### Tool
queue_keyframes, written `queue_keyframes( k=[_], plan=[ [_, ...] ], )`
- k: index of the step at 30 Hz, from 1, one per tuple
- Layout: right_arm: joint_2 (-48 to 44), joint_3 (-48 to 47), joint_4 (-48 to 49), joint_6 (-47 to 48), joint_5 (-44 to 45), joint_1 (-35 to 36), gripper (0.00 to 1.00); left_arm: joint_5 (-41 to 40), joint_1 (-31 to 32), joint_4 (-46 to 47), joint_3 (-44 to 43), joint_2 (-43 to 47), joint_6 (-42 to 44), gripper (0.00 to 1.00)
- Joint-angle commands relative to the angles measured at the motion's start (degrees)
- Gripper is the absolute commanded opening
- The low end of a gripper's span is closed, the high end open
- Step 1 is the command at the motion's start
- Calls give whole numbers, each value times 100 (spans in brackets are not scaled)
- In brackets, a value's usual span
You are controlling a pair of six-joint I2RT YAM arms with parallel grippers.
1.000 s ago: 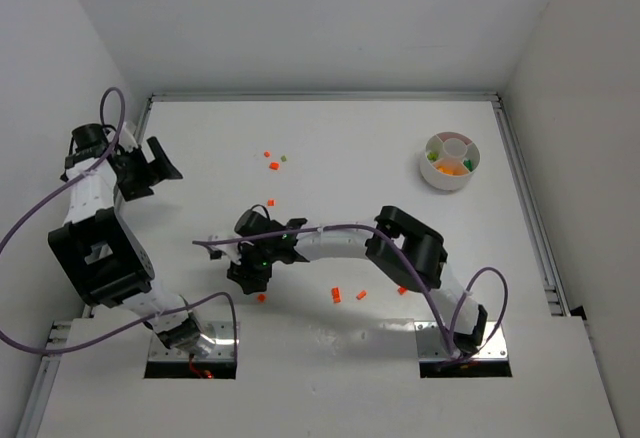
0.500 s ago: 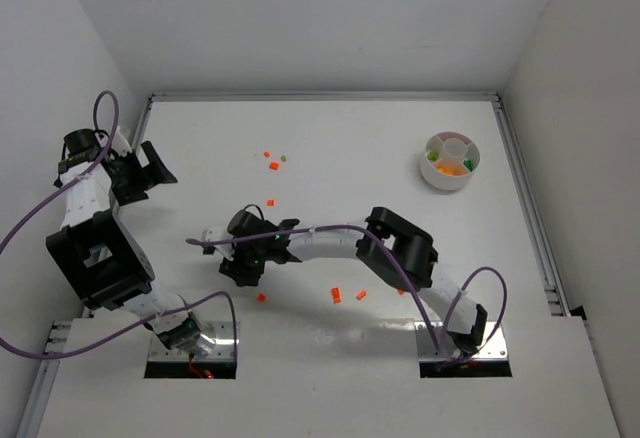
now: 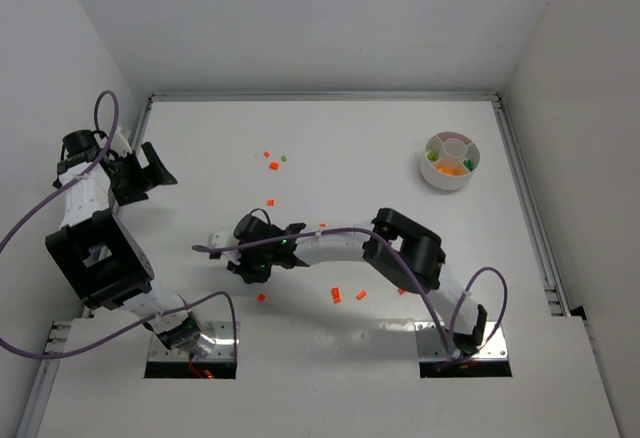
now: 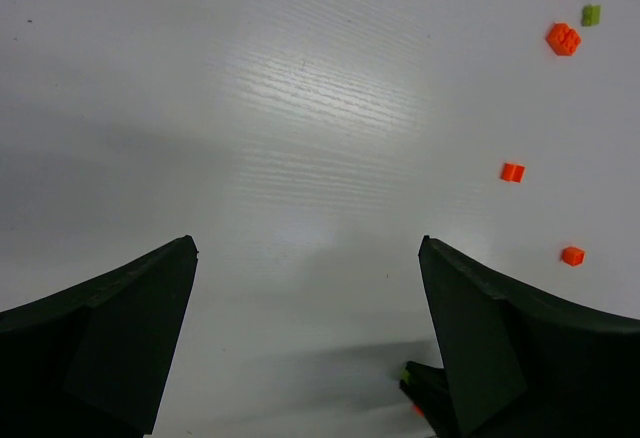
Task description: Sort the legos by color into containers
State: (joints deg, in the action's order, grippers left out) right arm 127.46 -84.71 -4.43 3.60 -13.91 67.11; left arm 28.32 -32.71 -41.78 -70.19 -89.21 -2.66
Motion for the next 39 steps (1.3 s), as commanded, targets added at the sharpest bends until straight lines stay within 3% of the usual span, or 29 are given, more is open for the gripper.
queue_keyframes(
  k=[1,7,11,13,16,22,29,39],
  plan=[
    [-992,770,-313,377,222,-346,3,192,-69,-102,-109,114,309,100],
    [-2496,1334,-1226,861,266,-1243,0,490,-69,-102,-56,132,362,100],
    [-3077,1255,-1771,1361,407,-2420,0,491,299,-41,-56,79,362,100],
    [-3139,1045,-2130,1590,407,-2912,0,438,475,134,-56,131,362,100],
    [-2991,554,-2631,2143,407,-4341,0,18,1141,188,-169,132,362,100],
    [-2297,-554,-3116,2646,187,-6076,0,-555,2135,459,-232,79,126,100],
    [-1488,-1670,-3723,3331,187,-6596,0,-608,2401,522,-346,-123,-60,100],
    [-952,-1944,-4075,3666,178,-6869,0,-669,2454,522,-399,-176,-60,100]
  ],
)
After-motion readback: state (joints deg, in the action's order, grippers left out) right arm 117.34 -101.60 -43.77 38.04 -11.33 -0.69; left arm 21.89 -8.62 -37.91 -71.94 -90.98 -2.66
